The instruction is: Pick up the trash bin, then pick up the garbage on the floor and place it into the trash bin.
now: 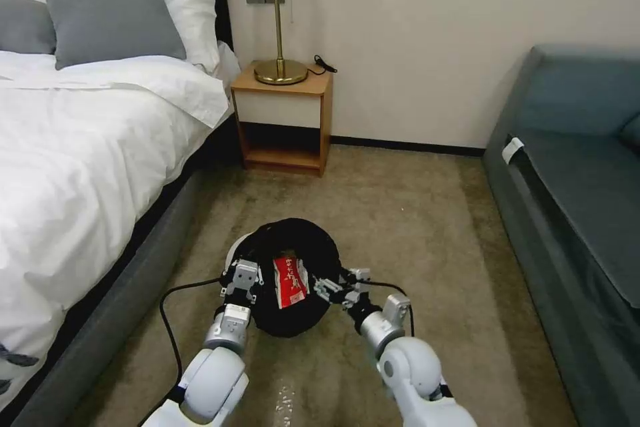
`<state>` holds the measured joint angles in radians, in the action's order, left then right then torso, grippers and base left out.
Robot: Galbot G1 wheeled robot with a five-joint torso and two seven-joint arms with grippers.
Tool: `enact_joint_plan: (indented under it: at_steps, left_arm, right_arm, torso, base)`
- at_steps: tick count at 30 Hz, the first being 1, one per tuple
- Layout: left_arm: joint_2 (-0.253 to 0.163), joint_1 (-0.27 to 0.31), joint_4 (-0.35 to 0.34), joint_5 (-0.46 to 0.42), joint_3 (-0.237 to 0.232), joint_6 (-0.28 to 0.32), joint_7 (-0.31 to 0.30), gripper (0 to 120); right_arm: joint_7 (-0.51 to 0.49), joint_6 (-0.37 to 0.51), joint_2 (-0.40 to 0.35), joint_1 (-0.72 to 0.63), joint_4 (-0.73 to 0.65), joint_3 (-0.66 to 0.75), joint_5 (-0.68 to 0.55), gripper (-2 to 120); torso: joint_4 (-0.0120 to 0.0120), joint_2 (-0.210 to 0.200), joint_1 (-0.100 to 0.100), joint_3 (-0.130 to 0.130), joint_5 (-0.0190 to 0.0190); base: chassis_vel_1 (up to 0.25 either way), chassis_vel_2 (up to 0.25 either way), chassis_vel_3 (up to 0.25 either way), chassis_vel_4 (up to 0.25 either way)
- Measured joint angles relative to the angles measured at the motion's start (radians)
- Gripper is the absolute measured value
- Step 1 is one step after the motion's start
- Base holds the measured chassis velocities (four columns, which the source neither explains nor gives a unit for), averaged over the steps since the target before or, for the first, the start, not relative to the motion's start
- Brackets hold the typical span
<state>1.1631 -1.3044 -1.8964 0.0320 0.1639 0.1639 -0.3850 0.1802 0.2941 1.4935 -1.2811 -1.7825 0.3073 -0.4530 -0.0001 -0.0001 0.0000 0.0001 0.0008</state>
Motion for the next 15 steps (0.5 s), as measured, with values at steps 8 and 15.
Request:
enact_joint_plan:
  at_steps: [8,15]
  left_arm:
    - [0.003,0.037,0.015,-0.032,0.021,0.002,0.000,4]
    - [0.008,0.069,0.027,-0.101,0.034,0.013,-0.015,4]
  right_arm:
    - [-0.003,0.001,-0.034,0.026,0.010,0.059,-0.027,100]
    - [-0.015,0.001,-0.057,0.055,0.038,0.138,-0.053,100]
  torso:
    - [0.0000,0.000,0.000,0.000,-0.0005]
    - [0.0001,0.000,0.000,0.000,-0.0006]
  base:
    - [0.000,0.000,0.000,0.000]
    - [0.000,0.000,0.000,0.000]
